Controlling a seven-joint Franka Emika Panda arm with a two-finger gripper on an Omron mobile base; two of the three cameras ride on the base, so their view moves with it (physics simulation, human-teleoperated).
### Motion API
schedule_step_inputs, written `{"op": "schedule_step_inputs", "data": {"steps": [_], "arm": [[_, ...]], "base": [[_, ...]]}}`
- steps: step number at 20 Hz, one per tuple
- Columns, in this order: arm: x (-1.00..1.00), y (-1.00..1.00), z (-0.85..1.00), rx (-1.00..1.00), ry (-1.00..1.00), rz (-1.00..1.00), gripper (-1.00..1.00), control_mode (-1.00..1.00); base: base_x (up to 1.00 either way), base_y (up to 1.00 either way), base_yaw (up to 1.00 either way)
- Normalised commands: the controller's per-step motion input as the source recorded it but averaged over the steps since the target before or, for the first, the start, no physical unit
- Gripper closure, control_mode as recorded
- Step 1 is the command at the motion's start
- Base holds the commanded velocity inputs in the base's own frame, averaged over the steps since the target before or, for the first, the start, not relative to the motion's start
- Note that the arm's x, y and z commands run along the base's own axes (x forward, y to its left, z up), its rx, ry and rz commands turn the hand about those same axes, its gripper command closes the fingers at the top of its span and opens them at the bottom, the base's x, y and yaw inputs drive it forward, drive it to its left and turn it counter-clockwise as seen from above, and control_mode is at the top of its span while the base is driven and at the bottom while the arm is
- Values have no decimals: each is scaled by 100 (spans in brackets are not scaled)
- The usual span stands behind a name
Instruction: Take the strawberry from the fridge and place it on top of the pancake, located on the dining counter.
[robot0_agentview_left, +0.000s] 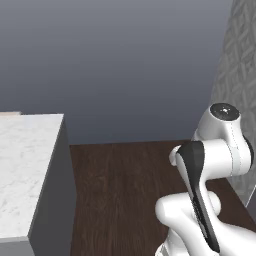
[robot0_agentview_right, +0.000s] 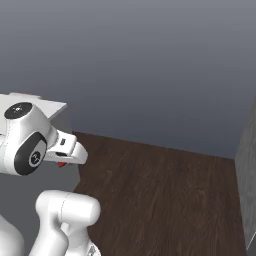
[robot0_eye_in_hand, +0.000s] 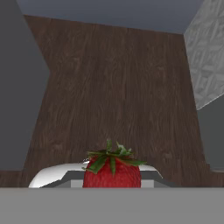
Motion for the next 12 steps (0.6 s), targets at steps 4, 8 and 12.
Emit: {"op": "schedule_step_inputs", "data": {"steps": [4,8,12], "arm": [[0,0,0,0,0,0,100,100],[0,0,0,0,0,0,100,100],[0,0,0,0,0,0,100,100]], "base": [[100,37,-9],[100,51,-2],[100,27,5]]}}
